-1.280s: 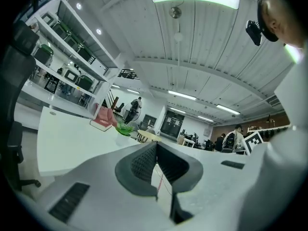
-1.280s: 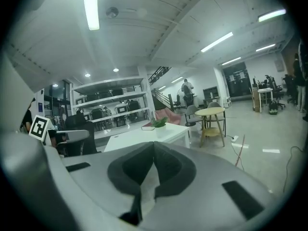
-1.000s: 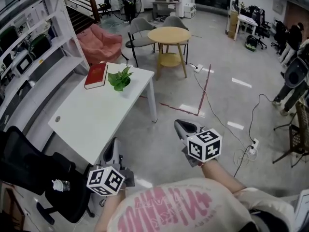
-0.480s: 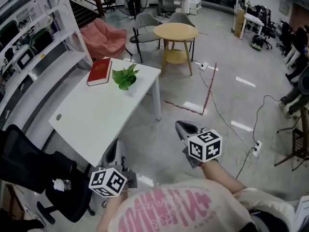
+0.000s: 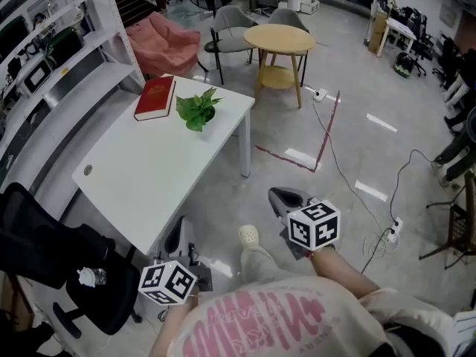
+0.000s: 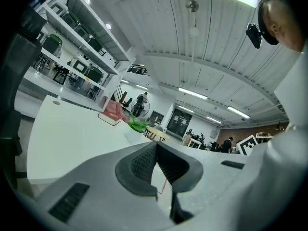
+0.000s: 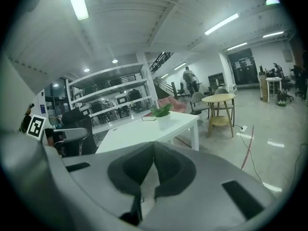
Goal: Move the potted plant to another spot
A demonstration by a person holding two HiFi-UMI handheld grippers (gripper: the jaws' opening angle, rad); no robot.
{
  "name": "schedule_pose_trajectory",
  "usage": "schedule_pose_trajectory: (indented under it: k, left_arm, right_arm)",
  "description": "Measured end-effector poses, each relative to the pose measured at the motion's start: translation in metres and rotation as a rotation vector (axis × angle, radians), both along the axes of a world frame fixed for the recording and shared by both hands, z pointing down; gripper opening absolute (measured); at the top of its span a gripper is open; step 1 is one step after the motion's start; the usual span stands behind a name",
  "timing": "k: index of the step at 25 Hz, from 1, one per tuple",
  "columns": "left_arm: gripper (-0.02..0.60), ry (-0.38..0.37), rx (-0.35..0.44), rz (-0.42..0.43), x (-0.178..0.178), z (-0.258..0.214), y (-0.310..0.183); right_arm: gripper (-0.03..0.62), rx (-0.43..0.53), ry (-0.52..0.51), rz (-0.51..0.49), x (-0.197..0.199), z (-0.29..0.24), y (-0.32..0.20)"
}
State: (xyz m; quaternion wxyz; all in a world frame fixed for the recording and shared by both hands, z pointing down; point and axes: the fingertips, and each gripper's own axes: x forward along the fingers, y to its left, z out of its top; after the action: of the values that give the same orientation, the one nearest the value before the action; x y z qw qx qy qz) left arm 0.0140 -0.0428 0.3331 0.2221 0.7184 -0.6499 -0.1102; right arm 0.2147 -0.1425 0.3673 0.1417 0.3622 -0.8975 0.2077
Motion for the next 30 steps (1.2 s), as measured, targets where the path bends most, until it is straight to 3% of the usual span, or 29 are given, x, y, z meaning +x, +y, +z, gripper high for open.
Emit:
schedule_pose_trajectory:
  k: [12,30]
  left_arm:
    - [0.003,0.015,-0.001,-0.033,-0.031,-0.001,-0.053]
    - [0.003,0.040,-0.012,-0.098,-0.088,0.013,-0.177]
  right_arm:
    - [0.006,-0.017,-0.010,-0.052,-0.040,0.008,-0.058]
    - [0.006,-0.009,-0.045,-0.087,-0.096,0.012,-0.195]
